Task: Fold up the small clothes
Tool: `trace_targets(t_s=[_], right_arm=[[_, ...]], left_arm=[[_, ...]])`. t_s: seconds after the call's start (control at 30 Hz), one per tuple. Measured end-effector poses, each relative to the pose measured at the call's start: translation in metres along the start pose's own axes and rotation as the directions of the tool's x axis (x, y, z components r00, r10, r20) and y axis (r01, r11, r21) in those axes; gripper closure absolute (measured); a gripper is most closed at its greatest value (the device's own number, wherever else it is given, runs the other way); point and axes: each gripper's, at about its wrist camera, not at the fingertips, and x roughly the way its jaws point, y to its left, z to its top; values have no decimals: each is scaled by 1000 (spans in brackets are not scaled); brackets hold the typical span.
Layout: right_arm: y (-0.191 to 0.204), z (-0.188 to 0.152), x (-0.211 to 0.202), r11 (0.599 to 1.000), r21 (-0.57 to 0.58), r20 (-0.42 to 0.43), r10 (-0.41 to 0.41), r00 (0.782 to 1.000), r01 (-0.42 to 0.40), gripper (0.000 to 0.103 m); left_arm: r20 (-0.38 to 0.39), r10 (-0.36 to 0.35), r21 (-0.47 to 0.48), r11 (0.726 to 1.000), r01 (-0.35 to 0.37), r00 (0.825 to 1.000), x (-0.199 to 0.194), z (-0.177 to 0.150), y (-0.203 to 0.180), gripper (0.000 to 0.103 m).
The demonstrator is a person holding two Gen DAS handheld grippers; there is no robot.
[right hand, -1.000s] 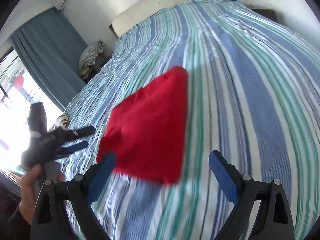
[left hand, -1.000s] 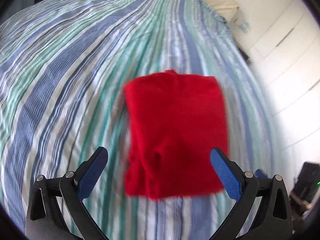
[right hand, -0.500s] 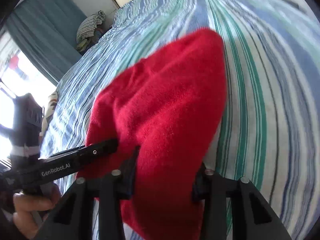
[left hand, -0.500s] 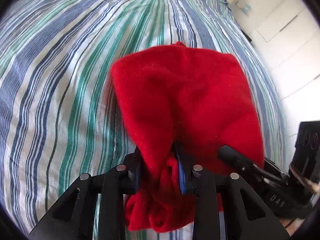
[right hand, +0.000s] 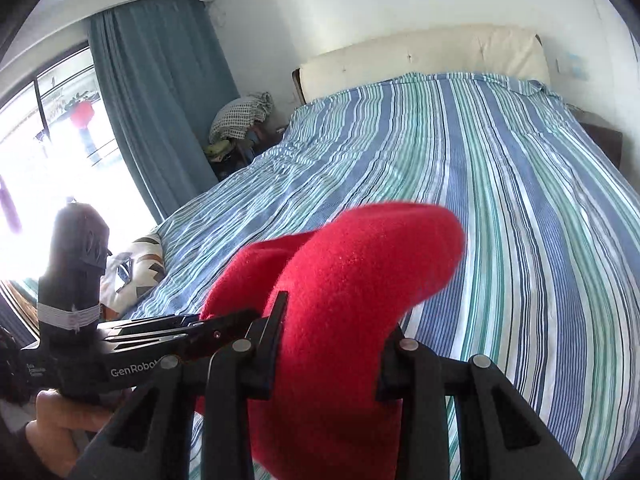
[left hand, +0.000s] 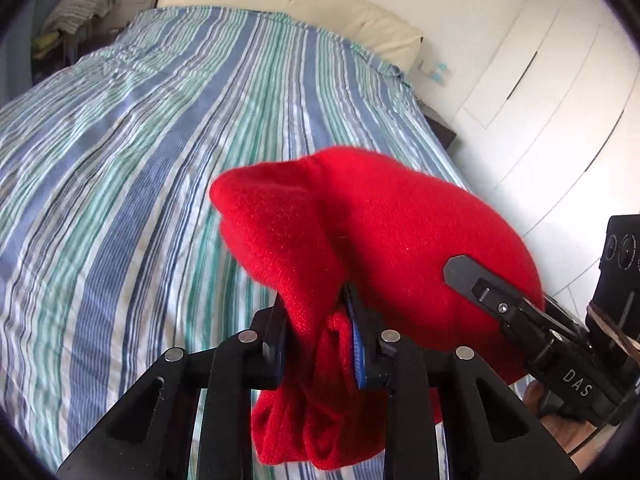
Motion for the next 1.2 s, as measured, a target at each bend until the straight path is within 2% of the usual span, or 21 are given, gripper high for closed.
trace_targets(t_s=[0.07, 0.1, 0.13, 0.2, 0.27, 0.3, 0.37, 0.4, 0.53, 0.63, 0.73, 0.83, 0.87, 0.97, 1.1, 1.2], right_arm=[[-6, -10, 15, 999, 14, -84, -32, 996, 34, 51], [-11, -23, 27, 996, 22, -155, -77, 985, 81, 45], [-15, -35, 29, 993, 29, -187, -106, 977, 113, 35], [-22, -63, 19, 989, 30, -212, -134, 968, 144, 35], [-22, -94, -2, 988, 21, -226, -147, 963, 156, 26], [-19, -108, -15, 986, 12, -234, -157, 959, 165, 25], [-8, -137, -41, 983, -23, -251, -184, 950, 184, 24], [-2, -150, -57, 979, -41, -259, -202, 945, 198, 22], [24, -186, -126, 962, -66, -254, -274, 928, 266, 12], [41, -198, -171, 953, -77, -246, -302, 921, 292, 4], [56, -203, -199, 958, -77, -249, -288, 925, 278, 3], [72, -206, -223, 955, -118, -254, -295, 921, 273, 2], [77, -208, -229, 950, -138, -254, -307, 917, 279, 2], [87, -212, -247, 939, -173, -246, -333, 910, 297, 1], [90, -217, -265, 937, -154, -242, -344, 907, 314, 1], [90, -218, -270, 934, -137, -246, -353, 902, 329, 1]], left_arm=[[-57, 70, -1, 998, -70, 996, 19, -10, 6, 55], [-97, 134, -1, 991, -135, 986, 28, -25, 14, 52], [-112, 169, 3, 986, -170, 979, 28, -41, 21, 49], [-119, 243, 42, 970, -239, 963, 20, -83, 30, 43], [-83, 313, 91, 948, -306, 946, -2, -123, 28, 29], [-60, 338, 113, 937, -330, 939, -16, -142, 24, 25], [-24, 372, 142, 920, -365, 928, -45, -172, 10, 7], [-5, 387, 147, 912, -382, 922, -61, -187, 1, 4], [30, 451, 162, 878, -450, 892, -114, -219, -38, 3], [34, 445, 186, 877, -443, 895, -139, -224, -64, 3], [66, 456, 207, 864, -459, 888, -166, -231, -87, 3], [102, 499, 189, 839, -509, 860, -183, -238, -98, 3], [103, 504, 171, 840, -515, 857, -187, -240, -99, 3], [82, 501, 112, 854, -508, 861, -196, -245, -96, 3], [73, 506, 94, 855, -511, 860, -198, -251, -94, 3], [43, 480, 106, 870, -482, 876, -198, -253, -96, 3]])
